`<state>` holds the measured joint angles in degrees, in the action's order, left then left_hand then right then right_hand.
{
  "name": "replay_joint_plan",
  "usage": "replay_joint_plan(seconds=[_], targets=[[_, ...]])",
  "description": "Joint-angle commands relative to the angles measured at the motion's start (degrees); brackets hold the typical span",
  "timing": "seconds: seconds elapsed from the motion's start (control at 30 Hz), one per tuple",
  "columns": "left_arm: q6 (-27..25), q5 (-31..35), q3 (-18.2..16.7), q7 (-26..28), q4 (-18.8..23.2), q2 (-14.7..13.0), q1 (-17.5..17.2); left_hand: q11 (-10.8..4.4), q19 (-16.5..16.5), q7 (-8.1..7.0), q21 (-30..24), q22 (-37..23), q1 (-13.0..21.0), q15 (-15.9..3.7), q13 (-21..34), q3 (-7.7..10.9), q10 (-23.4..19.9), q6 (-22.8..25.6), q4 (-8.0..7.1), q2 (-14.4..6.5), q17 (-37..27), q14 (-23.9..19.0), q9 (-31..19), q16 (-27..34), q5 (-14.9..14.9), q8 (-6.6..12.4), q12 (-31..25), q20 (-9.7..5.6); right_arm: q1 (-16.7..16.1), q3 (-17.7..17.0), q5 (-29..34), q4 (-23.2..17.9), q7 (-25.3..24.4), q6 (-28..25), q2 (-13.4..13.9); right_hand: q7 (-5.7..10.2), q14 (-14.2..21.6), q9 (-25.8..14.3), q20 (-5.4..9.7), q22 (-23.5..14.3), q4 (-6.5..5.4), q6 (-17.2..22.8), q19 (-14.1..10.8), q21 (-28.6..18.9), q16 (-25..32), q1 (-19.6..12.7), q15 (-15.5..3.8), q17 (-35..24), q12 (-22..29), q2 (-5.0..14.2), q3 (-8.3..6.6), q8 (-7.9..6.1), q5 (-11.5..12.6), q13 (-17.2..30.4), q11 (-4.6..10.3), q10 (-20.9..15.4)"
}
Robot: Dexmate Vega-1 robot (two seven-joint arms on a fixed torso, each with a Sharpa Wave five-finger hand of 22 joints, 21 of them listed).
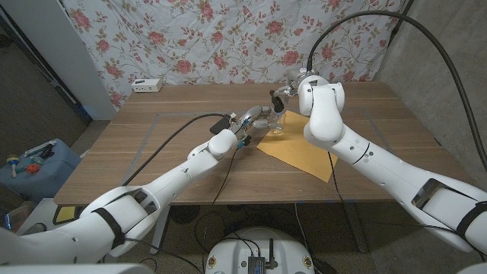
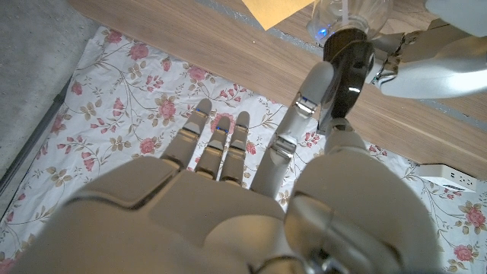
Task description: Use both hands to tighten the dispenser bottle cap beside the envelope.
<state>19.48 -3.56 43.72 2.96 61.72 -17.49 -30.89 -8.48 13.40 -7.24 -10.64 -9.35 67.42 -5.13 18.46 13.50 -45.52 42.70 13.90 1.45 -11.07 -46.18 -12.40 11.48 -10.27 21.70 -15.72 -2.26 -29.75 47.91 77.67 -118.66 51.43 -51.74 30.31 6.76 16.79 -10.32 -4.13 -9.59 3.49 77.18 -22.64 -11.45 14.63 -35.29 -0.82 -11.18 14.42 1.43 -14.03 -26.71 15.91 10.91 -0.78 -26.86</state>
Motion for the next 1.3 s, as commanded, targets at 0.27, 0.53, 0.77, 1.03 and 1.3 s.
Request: replay_joint_plan(seconds=[0.27, 0.53, 0.77, 1.03, 1.3], targets=[[-0.03, -0.04, 0.07, 0.14, 0.00, 0.02, 0.07, -0.97, 0.53, 2.14, 0.11, -0.12, -5.51, -4.60, 13.77, 5.47, -4.52, 8.86, -5.01, -7.29, -0.10, -0.76, -0.12, 0.21, -0.46, 0.37, -0.26, -3.06, -4.08, -4.64, 4.14, 1.47, -1.24, 4.03, -4.31, 0.09, 1.94, 0.14, 0.22, -0.19, 0.26, 3.18, -1.15, -0.17, 0.29, -0.56, -1.02, -0.20, 0.31, 1.89, -1.13, -0.93, -0.66, -0.01, 0.80, -2.70], [0.19, -0.08, 0.12, -0.02, -0.30, 0.10, 0.23, -0.92, 0.51, 2.15, 0.12, -0.12, -5.48, -4.53, 13.75, 5.49, -4.62, 8.83, -5.00, -7.26, -0.07, -0.86, -0.12, 0.23, -0.46, 0.34, -0.27, -3.06, -5.61, -6.03, 4.62, 0.57, -2.64, 4.80, -4.99, -0.10, 2.21, 0.19, 0.17, -0.18, 0.16, 3.02, -1.32, -0.14, 0.25, -0.24, -1.03, -0.21, 0.10, 2.00, -1.09, -0.90, -0.92, -0.03, 0.56, -2.81], [0.14, -0.04, 0.17, -0.26, -0.20, 0.03, 0.39, -1.05, 0.51, 2.10, 0.12, -0.11, -5.56, -4.49, 13.78, 5.48, -4.49, 8.82, -5.06, -7.23, -0.05, -0.80, -0.12, 0.18, -0.45, 0.32, -0.22, -3.04, -7.21, -7.27, 5.01, -0.59, -4.26, 5.18, -5.33, -0.20, 2.60, 0.21, 0.09, -0.18, -0.08, 1.69, -1.43, -0.03, 0.15, 0.58, -1.11, -0.25, -0.23, 1.76, -0.78, -0.23, -1.37, -0.05, 0.45, -2.93], [-0.10, -0.05, 0.17, -0.45, 0.06, -0.09, 0.44, -0.96, 0.51, 2.03, 0.12, -0.12, -5.45, -4.50, 13.74, 5.52, -4.52, 8.71, -4.99, -7.20, -0.04, -0.80, -0.13, 0.17, -0.45, 0.27, -0.19, -3.02, -8.59, -8.37, 5.32, -1.57, -6.15, 5.80, -5.50, 0.05, 2.94, 0.19, -0.10, -0.18, -0.18, 0.40, -1.53, 0.06, 0.01, 1.11, -1.18, -0.25, -0.60, 1.63, -0.67, 0.53, -1.71, -0.04, 0.51, -2.91], [-0.10, -0.09, 0.23, -0.50, -0.23, 0.10, 0.57, -0.96, 0.49, 2.18, 0.13, -0.12, -5.52, -4.54, 13.77, 5.48, -4.54, 8.78, -5.07, -7.25, -0.10, -0.74, -0.13, 0.20, -0.44, 0.28, -0.20, -2.98, -9.38, -9.49, 5.29, -2.32, -6.93, 6.67, -5.46, 0.17, 3.03, 0.14, -0.18, -0.18, -0.14, -1.67, -1.63, 0.15, -0.28, 1.60, -1.07, -0.25, -1.09, 1.24, -0.50, 1.69, -2.05, -0.01, 0.31, -2.62]])
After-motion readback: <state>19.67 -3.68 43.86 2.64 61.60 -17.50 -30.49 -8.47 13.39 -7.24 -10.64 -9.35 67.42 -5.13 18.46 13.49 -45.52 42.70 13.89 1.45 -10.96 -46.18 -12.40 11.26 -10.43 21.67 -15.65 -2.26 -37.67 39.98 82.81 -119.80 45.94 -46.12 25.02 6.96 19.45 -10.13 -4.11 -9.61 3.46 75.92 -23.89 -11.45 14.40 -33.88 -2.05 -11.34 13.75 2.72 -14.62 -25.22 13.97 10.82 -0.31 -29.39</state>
